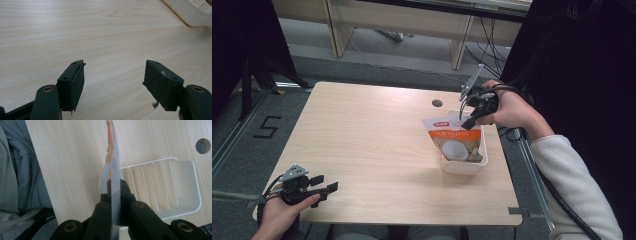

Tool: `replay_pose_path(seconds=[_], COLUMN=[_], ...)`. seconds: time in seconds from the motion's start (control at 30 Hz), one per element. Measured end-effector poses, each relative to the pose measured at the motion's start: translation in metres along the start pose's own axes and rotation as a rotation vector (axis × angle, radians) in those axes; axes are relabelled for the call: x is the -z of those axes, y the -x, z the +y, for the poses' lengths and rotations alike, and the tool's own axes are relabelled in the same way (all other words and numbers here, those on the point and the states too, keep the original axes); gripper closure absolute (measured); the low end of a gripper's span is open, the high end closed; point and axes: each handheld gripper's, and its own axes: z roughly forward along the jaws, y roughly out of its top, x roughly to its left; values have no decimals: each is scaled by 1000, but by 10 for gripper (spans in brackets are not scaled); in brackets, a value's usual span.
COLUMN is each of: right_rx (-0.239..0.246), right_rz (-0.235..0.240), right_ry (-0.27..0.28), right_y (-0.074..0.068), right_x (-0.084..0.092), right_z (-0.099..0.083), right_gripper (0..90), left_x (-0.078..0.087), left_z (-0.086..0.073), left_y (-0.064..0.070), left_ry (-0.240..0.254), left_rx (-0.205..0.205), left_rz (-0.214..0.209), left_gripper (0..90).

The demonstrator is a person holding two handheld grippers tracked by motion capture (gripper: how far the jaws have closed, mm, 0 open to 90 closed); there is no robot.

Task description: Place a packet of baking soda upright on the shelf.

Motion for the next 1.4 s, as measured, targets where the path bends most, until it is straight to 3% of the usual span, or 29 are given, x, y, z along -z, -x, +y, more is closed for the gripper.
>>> replay_pose_path(seconds=[0.1,0.3,0.33,0.8,1.4], right_rx=[30,24,43,29,32], right_rz=[-9,-12,-11,-9,0], right_ry=[-13,-25,-23,-64,-64], right_y=[2,0,1,3,5], right_x=[0,-1,-1,-7,-17], right_z=[-1,-2,-2,-4,-8], right_gripper=[900,900,900,900,900], left_x=[0,0,0,0,0], left_z=[0,0,0,0,0], left_y=[0,0,0,-1,-1], left_ry=[0,2,2,-5,-5], left_rx=[4,1,2,3,4], left_rz=[0,-1,-1,-1,-3], left_gripper=[319,319,319,318,318])
